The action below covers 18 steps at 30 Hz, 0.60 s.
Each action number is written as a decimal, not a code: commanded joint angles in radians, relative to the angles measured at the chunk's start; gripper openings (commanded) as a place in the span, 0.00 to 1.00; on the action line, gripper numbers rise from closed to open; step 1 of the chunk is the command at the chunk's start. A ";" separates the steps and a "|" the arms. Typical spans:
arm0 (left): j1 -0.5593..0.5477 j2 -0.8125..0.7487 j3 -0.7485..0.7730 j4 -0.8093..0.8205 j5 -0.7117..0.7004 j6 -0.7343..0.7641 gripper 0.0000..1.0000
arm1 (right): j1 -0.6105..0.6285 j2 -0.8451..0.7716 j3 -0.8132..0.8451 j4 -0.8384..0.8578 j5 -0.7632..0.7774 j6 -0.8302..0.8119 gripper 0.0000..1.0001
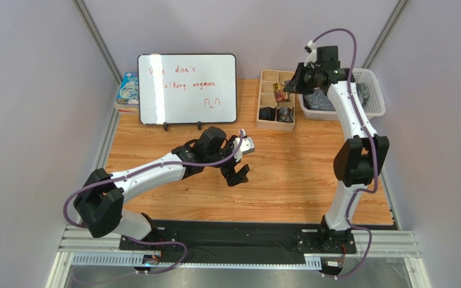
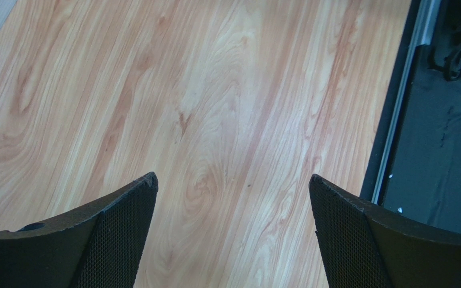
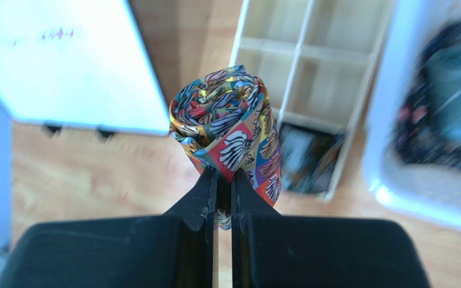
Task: Roll the ties
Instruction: Place the tie in the storage box.
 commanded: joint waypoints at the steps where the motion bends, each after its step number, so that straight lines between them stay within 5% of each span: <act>1: 0.026 -0.042 -0.021 -0.028 -0.032 -0.012 0.99 | -0.001 0.158 0.217 -0.002 0.206 -0.032 0.00; 7: 0.058 -0.064 -0.055 -0.018 -0.044 -0.009 1.00 | 0.006 0.328 0.397 -0.019 0.287 -0.033 0.00; 18: 0.104 -0.073 -0.087 0.002 -0.029 0.014 0.99 | 0.046 0.385 0.359 -0.097 0.352 0.034 0.00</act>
